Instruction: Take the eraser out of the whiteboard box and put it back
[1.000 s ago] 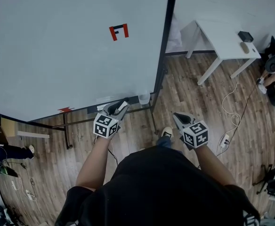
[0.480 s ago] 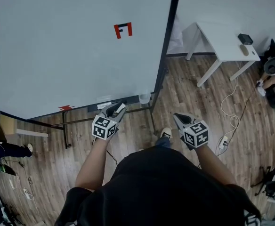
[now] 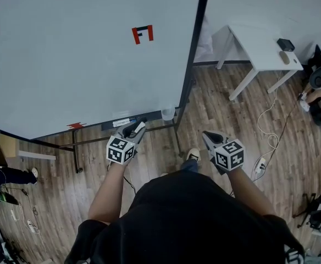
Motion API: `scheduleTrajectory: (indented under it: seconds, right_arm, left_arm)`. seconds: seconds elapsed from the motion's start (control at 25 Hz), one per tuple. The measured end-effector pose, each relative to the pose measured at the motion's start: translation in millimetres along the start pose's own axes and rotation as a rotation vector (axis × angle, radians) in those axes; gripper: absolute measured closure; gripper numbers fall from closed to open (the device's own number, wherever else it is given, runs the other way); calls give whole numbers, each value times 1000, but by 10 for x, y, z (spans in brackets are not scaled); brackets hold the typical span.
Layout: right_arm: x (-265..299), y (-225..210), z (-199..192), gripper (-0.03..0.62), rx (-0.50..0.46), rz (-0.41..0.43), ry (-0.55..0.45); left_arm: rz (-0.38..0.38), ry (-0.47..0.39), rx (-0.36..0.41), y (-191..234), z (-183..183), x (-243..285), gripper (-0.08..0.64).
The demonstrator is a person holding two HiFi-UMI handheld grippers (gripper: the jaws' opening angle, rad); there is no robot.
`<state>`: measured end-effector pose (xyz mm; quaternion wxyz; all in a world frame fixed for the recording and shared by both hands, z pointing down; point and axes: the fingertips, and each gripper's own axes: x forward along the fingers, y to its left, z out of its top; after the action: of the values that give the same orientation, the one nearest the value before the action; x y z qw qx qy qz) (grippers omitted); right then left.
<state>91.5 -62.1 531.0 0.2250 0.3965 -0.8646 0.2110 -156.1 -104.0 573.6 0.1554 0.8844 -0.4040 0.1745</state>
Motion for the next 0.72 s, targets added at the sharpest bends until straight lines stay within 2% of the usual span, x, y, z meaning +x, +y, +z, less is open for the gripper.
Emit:
scheduleTrajectory:
  seconds: [0.72]
  right_arm:
    - [-87,-26,-107,598,22,-17,0]
  left_arm:
    - [-15,0,17,-91,51,58,410]
